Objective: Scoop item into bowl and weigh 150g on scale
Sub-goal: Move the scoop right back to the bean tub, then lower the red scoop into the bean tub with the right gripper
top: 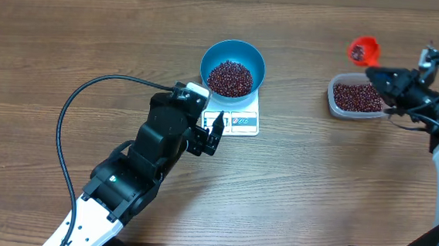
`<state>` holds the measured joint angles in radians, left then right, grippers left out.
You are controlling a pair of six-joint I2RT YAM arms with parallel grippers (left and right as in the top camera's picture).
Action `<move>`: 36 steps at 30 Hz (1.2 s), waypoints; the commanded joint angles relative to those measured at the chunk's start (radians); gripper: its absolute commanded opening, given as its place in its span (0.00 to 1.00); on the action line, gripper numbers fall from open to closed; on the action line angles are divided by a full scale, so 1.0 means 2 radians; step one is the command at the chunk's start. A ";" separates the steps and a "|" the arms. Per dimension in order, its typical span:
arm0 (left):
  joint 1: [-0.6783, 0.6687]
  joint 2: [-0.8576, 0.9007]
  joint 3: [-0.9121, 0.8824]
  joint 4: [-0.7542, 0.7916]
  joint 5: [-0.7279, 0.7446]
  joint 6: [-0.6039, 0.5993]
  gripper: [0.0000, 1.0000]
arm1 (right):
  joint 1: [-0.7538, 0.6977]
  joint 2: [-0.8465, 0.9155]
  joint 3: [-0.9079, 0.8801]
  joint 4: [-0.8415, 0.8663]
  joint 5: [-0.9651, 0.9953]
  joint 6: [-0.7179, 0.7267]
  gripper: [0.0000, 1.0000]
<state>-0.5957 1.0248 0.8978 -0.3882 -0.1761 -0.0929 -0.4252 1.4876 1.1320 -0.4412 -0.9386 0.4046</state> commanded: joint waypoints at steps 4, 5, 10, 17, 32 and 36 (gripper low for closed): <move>0.000 -0.010 0.002 0.002 0.000 0.013 1.00 | -0.034 -0.015 0.014 -0.042 0.022 -0.098 0.03; 0.000 -0.010 0.002 0.002 0.000 0.013 1.00 | -0.036 -0.015 0.014 -0.047 0.035 -0.108 0.03; 0.000 -0.010 0.002 0.002 0.000 0.013 1.00 | -0.039 -0.015 0.014 -0.082 0.111 -0.190 0.03; 0.000 -0.010 0.002 0.002 0.000 0.014 1.00 | -0.018 -0.015 0.014 -0.137 0.245 -0.327 0.04; 0.000 -0.010 0.002 0.002 0.000 0.013 1.00 | 0.108 -0.010 0.014 -0.154 0.479 -0.482 0.04; 0.000 -0.010 0.002 0.002 0.001 0.013 1.00 | 0.126 -0.005 0.014 -0.152 0.515 -0.482 0.04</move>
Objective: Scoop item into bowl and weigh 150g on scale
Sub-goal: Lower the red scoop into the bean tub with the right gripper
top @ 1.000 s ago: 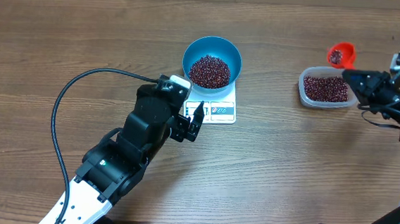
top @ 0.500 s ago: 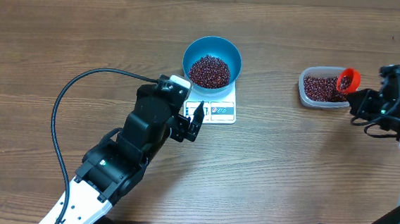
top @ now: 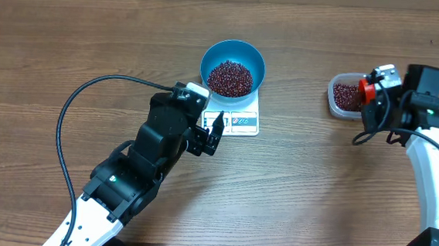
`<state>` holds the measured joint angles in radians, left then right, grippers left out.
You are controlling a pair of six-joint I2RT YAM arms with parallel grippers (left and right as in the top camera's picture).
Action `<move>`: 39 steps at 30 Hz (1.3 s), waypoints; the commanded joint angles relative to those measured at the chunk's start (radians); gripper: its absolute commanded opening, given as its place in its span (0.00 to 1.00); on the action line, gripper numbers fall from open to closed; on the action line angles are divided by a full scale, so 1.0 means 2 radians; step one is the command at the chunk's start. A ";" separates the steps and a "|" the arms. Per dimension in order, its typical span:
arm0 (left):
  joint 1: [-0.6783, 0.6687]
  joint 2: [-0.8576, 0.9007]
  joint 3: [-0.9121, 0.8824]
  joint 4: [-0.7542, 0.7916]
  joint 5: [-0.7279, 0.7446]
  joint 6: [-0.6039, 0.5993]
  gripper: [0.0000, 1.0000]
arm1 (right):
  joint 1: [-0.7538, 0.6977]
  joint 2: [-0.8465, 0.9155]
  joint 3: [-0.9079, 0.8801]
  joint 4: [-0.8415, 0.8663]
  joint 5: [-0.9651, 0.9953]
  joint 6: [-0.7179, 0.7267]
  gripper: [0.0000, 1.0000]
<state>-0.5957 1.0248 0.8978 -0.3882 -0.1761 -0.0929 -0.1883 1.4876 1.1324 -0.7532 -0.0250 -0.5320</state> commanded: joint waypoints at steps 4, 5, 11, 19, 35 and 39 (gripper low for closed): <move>0.000 -0.010 0.002 0.002 0.001 0.013 1.00 | 0.010 -0.003 0.014 0.006 0.065 -0.008 0.04; 0.000 -0.010 0.002 0.002 0.001 0.013 1.00 | 0.009 -0.003 0.014 0.007 0.064 -0.004 0.03; 0.000 -0.010 0.002 0.002 0.001 0.013 1.00 | 0.010 -0.003 0.014 0.026 0.064 0.108 0.04; 0.000 -0.010 0.002 0.002 0.001 0.013 1.00 | 0.009 -0.002 0.007 0.023 -0.028 0.328 0.04; 0.000 -0.010 0.002 0.004 0.006 0.013 1.00 | 0.009 0.055 -0.020 0.053 -0.055 0.490 0.09; 0.000 -0.010 0.002 0.004 0.006 0.013 1.00 | 0.009 0.060 -0.020 0.057 -0.056 0.490 0.15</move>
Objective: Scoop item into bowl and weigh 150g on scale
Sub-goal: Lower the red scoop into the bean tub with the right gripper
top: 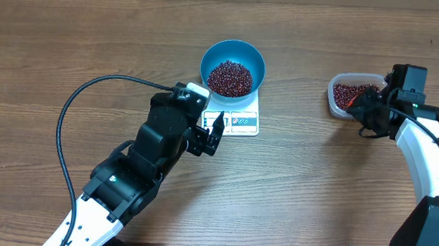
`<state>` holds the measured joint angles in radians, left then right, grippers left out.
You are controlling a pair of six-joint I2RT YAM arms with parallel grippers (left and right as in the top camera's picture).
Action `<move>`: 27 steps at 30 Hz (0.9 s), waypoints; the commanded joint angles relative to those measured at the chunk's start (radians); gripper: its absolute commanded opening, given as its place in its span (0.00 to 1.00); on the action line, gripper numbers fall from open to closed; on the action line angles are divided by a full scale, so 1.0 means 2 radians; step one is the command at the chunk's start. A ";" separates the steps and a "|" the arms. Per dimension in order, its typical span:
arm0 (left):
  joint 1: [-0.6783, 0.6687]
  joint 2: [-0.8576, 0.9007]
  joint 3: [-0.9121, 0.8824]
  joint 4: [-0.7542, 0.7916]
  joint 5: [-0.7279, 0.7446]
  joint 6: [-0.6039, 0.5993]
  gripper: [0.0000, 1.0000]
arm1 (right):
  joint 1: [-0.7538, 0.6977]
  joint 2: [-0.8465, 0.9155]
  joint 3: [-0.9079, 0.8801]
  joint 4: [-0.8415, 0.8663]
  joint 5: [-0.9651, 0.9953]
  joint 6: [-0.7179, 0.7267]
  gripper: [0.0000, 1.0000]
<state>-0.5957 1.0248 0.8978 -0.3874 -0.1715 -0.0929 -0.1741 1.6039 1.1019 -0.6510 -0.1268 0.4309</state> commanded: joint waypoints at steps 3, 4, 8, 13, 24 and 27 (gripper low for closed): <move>0.000 -0.010 0.002 0.004 0.004 0.013 1.00 | 0.002 0.002 -0.004 0.007 -0.005 0.009 0.45; 0.000 -0.010 0.002 0.004 0.004 0.013 1.00 | 0.002 0.002 -0.004 0.006 -0.005 0.009 0.52; 0.000 -0.010 0.002 0.003 0.004 0.013 1.00 | 0.002 0.002 -0.004 -0.008 -0.004 0.005 0.75; 0.000 -0.010 0.002 0.004 0.004 0.013 1.00 | 0.002 0.002 -0.004 -0.031 -0.003 0.003 0.92; 0.000 -0.010 0.002 0.003 0.004 0.013 1.00 | 0.002 0.002 -0.004 -0.048 0.000 -0.110 1.00; 0.000 -0.010 0.002 0.003 0.004 0.013 1.00 | 0.002 0.002 -0.004 -0.056 0.047 -0.178 1.00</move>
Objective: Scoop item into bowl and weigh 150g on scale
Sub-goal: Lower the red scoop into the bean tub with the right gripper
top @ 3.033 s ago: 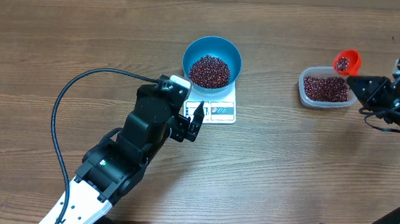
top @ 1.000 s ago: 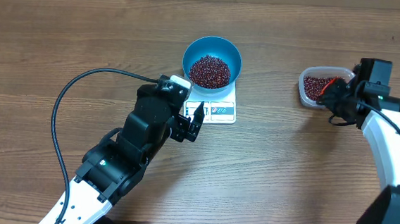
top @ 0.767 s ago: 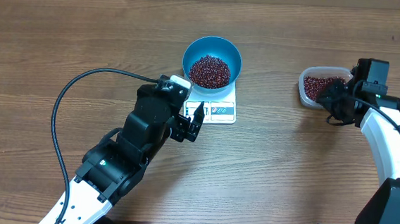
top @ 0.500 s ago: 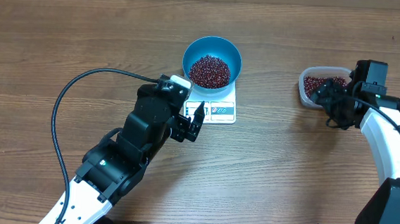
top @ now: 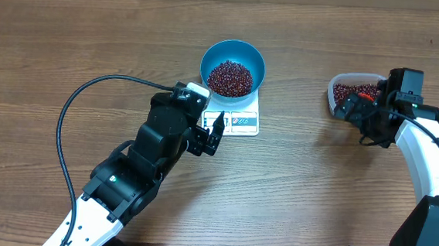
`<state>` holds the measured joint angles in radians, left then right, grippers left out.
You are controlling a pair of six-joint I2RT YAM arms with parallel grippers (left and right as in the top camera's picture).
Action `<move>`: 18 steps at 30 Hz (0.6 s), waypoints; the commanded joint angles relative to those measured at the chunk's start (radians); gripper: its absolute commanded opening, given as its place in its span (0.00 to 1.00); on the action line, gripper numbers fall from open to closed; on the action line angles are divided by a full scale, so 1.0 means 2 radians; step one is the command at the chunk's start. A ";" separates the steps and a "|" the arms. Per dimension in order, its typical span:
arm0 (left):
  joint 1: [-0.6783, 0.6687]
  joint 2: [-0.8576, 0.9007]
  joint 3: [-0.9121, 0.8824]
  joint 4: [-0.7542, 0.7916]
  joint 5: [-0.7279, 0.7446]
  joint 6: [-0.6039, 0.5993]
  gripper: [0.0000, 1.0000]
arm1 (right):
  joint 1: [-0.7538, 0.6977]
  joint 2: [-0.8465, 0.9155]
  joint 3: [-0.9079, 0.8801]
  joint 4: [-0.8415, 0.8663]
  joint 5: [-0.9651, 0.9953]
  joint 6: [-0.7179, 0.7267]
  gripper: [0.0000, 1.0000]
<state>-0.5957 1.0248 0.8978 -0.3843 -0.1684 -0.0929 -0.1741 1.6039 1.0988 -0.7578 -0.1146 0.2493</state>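
Note:
A blue bowl [top: 233,66] holding dark red beans sits on a white scale [top: 235,118] at the table's middle. At the right, a clear container [top: 347,90] holds more beans. My right gripper [top: 362,107] is over that container's near edge, shut on a red scoop [top: 367,95] that dips into the beans; only a sliver of red shows. My left gripper [top: 214,133] rests just in front of the scale, fingers slightly apart, holding nothing.
A black cable [top: 89,102] loops over the wooden table left of the left arm. The right arm's white link [top: 433,165] runs along the right edge.
The right gripper shifted slightly left and lower over the container, pushing the red scoop deeper into the beans. The left arm, bowl and scale stayed put.
The right gripper first held the red scoop beyond the container, at its far right. Then it was turned over the container's right side, then lowered to the container's near rim. Now the scoop sits in the beans. The left arm never moved.

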 commanded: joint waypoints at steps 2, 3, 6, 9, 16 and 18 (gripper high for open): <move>0.000 -0.010 0.002 0.002 0.002 0.013 1.00 | 0.002 0.002 -0.003 -0.004 0.070 -0.120 1.00; 0.000 -0.010 0.002 0.002 0.002 0.013 1.00 | 0.002 0.002 -0.003 -0.004 0.077 -0.135 1.00; 0.000 -0.010 0.002 0.002 0.002 0.013 1.00 | 0.002 0.002 -0.003 -0.004 0.083 -0.175 1.00; 0.000 -0.010 0.002 0.002 0.002 0.013 0.99 | 0.002 0.002 -0.003 -0.004 0.083 -0.182 1.00; 0.000 -0.010 0.002 0.001 0.002 0.013 1.00 | 0.002 0.002 -0.003 -0.004 0.083 -0.181 1.00; 0.000 -0.010 0.002 0.000 0.003 0.013 1.00 | 0.002 0.002 -0.003 -0.004 0.083 -0.181 1.00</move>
<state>-0.5957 1.0248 0.8978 -0.3847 -0.1684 -0.0929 -0.1741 1.6039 1.0988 -0.7704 0.0360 -0.0952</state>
